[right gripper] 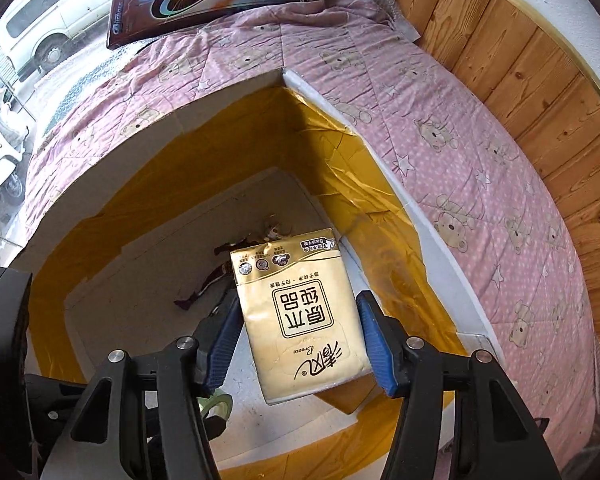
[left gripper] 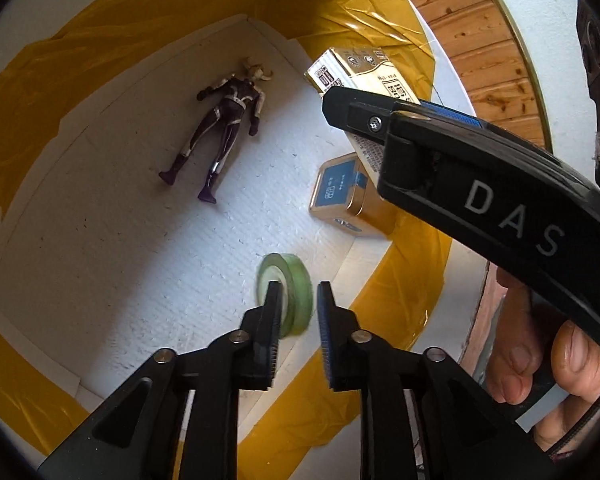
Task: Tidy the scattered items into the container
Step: 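Open left tool to drop the tape roll while right tool drops the tissue pack into the box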
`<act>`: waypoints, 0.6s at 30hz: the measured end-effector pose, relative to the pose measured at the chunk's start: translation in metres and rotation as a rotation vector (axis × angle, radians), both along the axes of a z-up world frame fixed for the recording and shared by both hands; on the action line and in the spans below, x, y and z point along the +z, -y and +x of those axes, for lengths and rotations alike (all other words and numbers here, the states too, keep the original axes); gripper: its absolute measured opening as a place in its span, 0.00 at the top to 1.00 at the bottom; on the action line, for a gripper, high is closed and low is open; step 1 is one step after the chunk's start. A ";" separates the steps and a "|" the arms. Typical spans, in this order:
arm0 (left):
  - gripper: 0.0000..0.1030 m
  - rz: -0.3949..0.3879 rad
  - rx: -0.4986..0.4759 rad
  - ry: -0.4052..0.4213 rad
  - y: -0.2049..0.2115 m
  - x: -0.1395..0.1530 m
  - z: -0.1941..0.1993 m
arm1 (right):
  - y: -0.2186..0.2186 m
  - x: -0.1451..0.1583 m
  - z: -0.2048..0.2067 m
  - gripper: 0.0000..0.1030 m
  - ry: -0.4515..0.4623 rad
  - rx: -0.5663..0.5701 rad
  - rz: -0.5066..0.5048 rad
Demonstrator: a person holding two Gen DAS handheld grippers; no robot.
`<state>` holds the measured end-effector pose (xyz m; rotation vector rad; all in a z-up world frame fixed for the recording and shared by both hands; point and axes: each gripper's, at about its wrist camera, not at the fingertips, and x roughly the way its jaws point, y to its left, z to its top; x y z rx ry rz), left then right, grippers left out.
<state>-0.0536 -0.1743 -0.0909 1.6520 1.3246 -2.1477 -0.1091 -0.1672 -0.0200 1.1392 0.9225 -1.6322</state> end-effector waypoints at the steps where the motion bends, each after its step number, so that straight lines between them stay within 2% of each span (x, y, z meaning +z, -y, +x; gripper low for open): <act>1: 0.67 -0.006 0.000 0.000 0.000 0.001 0.000 | 0.001 -0.002 -0.001 0.41 -0.001 -0.003 0.004; 8: 0.66 -0.013 0.009 0.000 0.005 0.005 0.004 | -0.002 -0.001 -0.006 0.40 0.004 -0.035 -0.003; 18: 0.66 -0.036 -0.004 -0.018 -0.005 0.018 0.015 | -0.021 0.016 -0.007 0.40 0.017 -0.075 -0.052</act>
